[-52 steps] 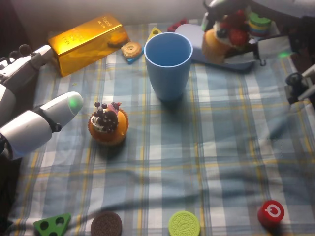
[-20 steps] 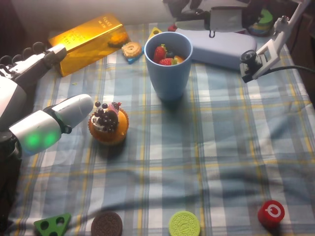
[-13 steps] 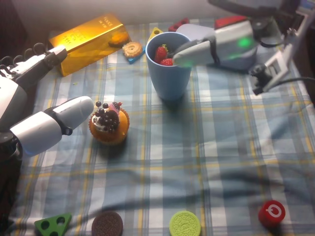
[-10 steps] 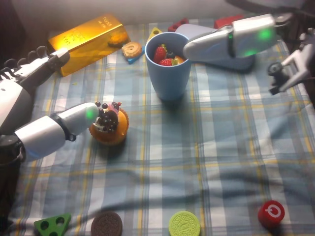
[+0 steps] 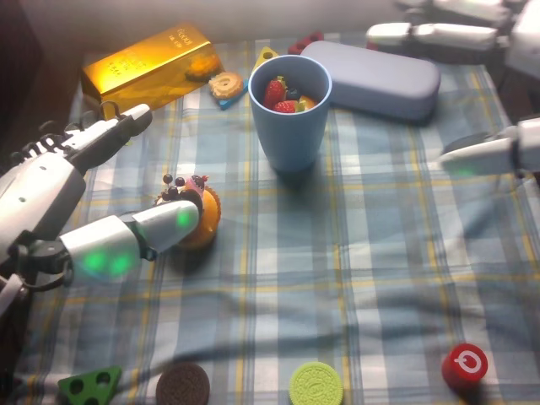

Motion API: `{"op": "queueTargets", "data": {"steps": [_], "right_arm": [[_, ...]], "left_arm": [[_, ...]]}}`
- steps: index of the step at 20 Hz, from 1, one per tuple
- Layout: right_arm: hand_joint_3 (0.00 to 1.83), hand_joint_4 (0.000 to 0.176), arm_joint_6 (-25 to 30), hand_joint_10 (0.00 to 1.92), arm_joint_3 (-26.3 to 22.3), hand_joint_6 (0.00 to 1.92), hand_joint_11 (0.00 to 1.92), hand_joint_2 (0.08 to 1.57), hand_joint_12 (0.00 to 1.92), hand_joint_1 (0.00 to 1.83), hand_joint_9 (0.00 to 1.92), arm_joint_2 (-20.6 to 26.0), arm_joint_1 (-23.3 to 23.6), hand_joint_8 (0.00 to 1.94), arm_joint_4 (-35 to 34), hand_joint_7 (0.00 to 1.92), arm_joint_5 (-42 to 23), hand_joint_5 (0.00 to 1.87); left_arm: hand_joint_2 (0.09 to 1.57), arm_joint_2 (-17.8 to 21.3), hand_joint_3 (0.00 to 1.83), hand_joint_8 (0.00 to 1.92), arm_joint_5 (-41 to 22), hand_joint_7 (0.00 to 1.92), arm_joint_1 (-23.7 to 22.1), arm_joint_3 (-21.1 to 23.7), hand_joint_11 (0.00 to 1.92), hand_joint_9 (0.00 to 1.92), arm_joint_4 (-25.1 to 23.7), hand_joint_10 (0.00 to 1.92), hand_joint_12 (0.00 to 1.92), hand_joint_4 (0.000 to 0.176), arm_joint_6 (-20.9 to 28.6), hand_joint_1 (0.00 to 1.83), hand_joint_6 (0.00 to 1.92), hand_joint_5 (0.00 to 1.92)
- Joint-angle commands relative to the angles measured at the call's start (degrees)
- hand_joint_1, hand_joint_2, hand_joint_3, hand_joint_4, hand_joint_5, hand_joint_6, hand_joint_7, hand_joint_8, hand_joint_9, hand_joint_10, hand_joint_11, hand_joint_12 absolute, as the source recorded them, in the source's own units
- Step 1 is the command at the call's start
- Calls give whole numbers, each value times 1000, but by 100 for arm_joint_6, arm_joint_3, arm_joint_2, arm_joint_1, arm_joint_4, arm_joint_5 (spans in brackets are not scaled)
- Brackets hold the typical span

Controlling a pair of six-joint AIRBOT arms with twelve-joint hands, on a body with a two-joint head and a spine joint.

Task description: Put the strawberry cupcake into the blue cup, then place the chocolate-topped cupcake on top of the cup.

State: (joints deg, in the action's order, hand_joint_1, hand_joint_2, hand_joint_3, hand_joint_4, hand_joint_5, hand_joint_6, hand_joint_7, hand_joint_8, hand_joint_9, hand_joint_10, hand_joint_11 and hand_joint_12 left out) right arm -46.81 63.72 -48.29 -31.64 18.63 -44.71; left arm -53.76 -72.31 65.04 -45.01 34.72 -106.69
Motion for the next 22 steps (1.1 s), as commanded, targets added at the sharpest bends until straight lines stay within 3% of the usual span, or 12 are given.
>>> {"op": "queueTargets", "data": {"steps": [1, 4, 6, 9, 10, 12, 13, 14, 16, 18, 20, 22], "right_arm": [[8, 164, -55, 5, -58, 6, 0, 1059, 0, 146, 13, 130, -15, 13, -382, 49, -904, 76], [0, 167, -71, 11, -200, 2, 71, 944, 37, 78, 82, 370, -328, 6, -585, 98, -1065, 64], [1, 115, -71, 0, -377, 0, 4, 946, 9, 84, 50, 596, -690, 1, -756, 95, -1202, 41], [1, 110, -71, 0, -492, 0, 0, 950, 0, 56, 38, 726, -970, 5, -871, 108, -1353, 17], [8, 78, -72, 0, -543, 0, 0, 968, 0, 43, 39, 784, -1102, 5, -960, 110, -1482, 3], [5, 47, -72, 6, -611, 0, 39, 968, 18, 34, 54, 859, -1287, 9, -1051, 127, -1630, 0], [2, 53, -86, 9, -656, 0, 27, 964, 14, 40, 63, 893, -1399, 10, -1111, 134, -1722, 0], [4, 37, -101, 11, -680, 1, 16, 971, 10, 50, 72, 905, -1449, 11, -1137, 142, -1765, 3], [0, 66, -114, 19, -729, 9, 7, 952, 3, 82, 103, 913, -1541, 18, -1181, 175, -1889, 27], [0, 70, -117, 17, -743, 5, 9, 950, 5, 80, 112, 895, -1567, 12, -1188, 178, -1943, 27], [2, 49, -125, 10, -743, 4, 3, 962, 2, 96, 106, 886, -1577, 10, -1188, 181, -1958, 28], [0, 55, -127, 9, -741, 2, 20, 951, 10, 97, 108, 880, -1585, 9, -1189, 185, -1965, 24]], "left_arm": [[900, -63, 0, 0, -556, 266, -60, -46, 0, 248, -228, 1, 487, 152, 19, 432, 1, 204], [859, -177, 0, 4, -414, 289, -119, -165, 0, 274, -211, 6, 507, 164, 20, 571, 6, 233], [857, -253, 3, 5, -288, 337, -168, -239, 0, 373, -200, 12, 761, 138, 20, 660, 9, 303], [876, -302, 2, 1, -268, 362, -168, -283, 4, 399, -90, 4, 796, 129, 20, 721, 5, 340], [891, -336, 4, 0, -213, 352, -168, -329, 0, 388, -63, 1, 784, 123, 19, 751, 4, 348], [907, -383, 0, 0, -136, 378, -168, -383, 45, 409, -34, 1, 693, 125, 20, 844, 1, 410], [923, -424, 5, 0, -120, 378, -168, -421, 28, 398, 8, 0, 669, 118, 20, 861, 9, 441], [919, -452, 2, 5, -116, 392, -168, -449, 35, 405, 43, 3, 665, 104, 20, 872, 19, 478], [909, -516, 0, 3, -62, 408, -168, -526, 52, 409, 118, 2, 677, 105, 20, 923, 15, 559], [928, -552, 1, 0, -27, 399, -168, -573, 24, 392, 174, 0, 700, 111, 29, 986, 4, 608], [916, -583, 0, 7, -12, 424, -168, -609, 14, 412, 178, 6, 713, 107, 91, 1022, 18, 677], [955, -605, 1, 1, -3, 437, -169, -651, 22, 414, 178, 1, 747, 100, 177, 977, 10, 813]]}}
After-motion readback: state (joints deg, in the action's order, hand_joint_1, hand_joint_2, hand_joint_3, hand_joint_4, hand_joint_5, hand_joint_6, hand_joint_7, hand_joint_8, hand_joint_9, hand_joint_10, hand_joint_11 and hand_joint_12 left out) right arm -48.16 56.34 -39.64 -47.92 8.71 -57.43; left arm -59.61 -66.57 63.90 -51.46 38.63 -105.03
